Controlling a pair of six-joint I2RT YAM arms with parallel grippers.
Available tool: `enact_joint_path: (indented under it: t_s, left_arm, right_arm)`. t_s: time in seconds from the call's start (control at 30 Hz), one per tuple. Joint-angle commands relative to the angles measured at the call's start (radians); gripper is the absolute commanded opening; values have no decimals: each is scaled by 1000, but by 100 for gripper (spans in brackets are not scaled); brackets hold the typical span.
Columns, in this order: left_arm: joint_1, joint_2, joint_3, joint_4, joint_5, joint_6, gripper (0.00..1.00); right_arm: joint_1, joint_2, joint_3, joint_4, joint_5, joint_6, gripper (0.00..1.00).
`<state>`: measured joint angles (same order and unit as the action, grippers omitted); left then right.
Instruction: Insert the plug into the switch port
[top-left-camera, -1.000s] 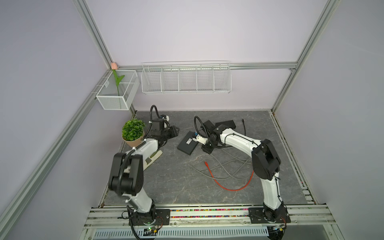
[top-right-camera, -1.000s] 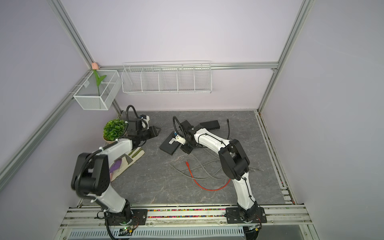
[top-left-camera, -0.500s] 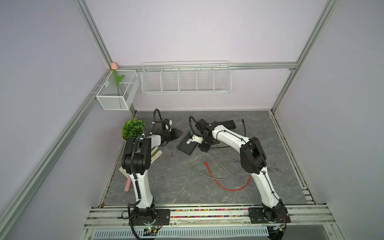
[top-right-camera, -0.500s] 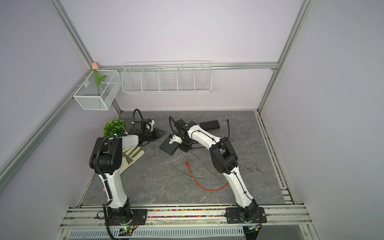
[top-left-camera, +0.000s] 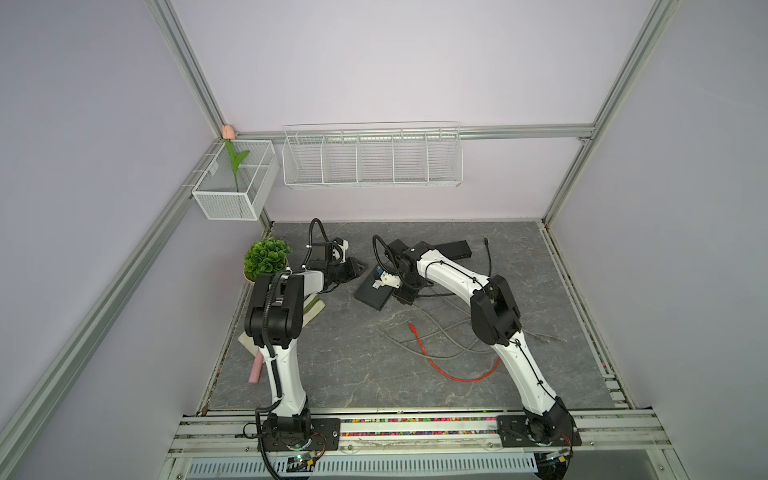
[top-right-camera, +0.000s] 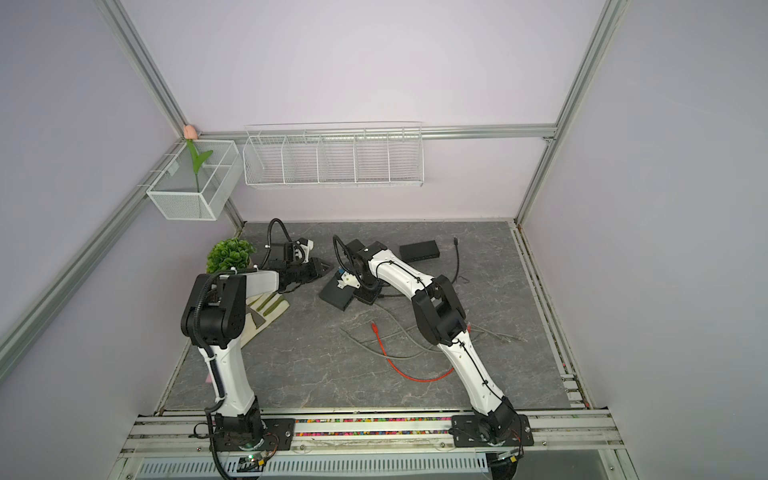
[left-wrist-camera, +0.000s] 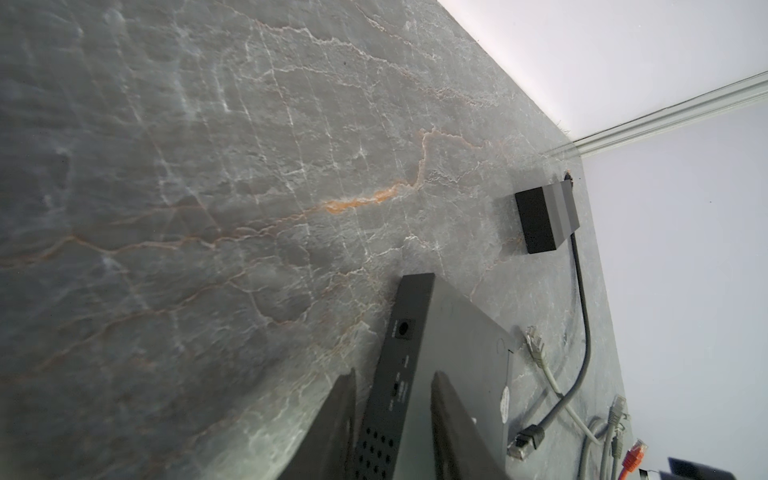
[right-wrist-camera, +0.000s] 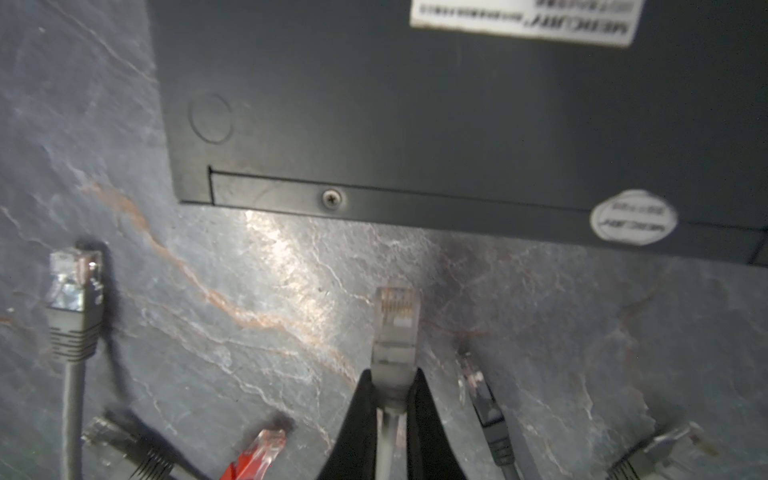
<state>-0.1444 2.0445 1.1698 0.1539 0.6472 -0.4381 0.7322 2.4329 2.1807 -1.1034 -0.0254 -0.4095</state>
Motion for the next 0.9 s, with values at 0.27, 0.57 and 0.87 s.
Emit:
enact_joint_path:
  t_s: [0.27, 0.57, 0.87]
  left_arm:
    - [-6, -47, -108, 94, 43, -13, 29]
    - [-6, -59, -116, 110, 54, -17, 29]
    - [-14, -37, -125, 136, 69, -22, 28]
  right_arm:
    - [17, 86, 117, -91, -1, -29, 7]
    - [19, 83, 108, -80, -3, -28, 7]
    - [23, 124, 184, -103, -14, -31, 7]
